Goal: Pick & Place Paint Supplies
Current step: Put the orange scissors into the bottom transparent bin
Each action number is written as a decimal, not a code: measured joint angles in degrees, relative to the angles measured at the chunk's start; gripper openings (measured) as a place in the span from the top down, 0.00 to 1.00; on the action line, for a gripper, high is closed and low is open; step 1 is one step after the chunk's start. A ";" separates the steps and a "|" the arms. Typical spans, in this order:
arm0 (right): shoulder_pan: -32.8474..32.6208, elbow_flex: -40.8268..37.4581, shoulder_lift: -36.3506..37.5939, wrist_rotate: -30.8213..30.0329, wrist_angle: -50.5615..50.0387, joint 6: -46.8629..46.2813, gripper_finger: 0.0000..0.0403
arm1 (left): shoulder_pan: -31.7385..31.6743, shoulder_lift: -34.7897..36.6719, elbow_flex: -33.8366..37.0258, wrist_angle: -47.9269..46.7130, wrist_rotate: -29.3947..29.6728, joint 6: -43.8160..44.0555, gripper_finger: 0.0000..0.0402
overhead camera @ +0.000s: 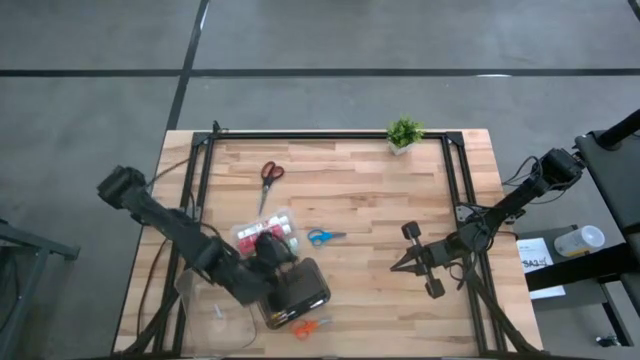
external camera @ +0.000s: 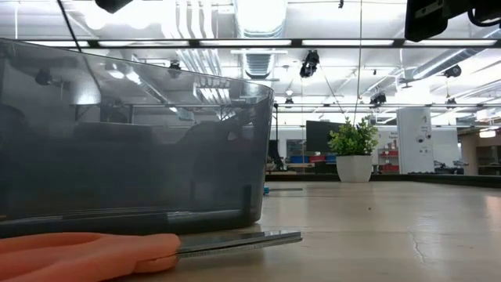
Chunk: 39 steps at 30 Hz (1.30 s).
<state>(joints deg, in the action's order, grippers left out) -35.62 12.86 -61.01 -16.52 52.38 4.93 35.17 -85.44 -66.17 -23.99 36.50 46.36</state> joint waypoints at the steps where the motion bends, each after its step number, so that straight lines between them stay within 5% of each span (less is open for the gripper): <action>1: 0.00 0.00 0.00 -0.01 -0.03 0.00 0.98 | 0.16 -1.85 -1.86 -1.31 -1.11 0.31 0.42; 16: 0.02 0.00 0.00 -0.01 -0.13 0.00 0.98 | 4.34 -20.96 -21.01 -13.37 -12.14 12.57 0.42; 39: 0.04 -0.02 0.00 -0.01 -1.20 0.02 0.98 | 12.53 -25.74 -21.99 -7.86 -14.11 21.26 0.42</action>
<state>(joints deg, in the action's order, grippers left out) -35.57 12.84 -61.01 -16.53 51.18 4.95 47.70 -111.18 -88.16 -31.85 22.39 67.62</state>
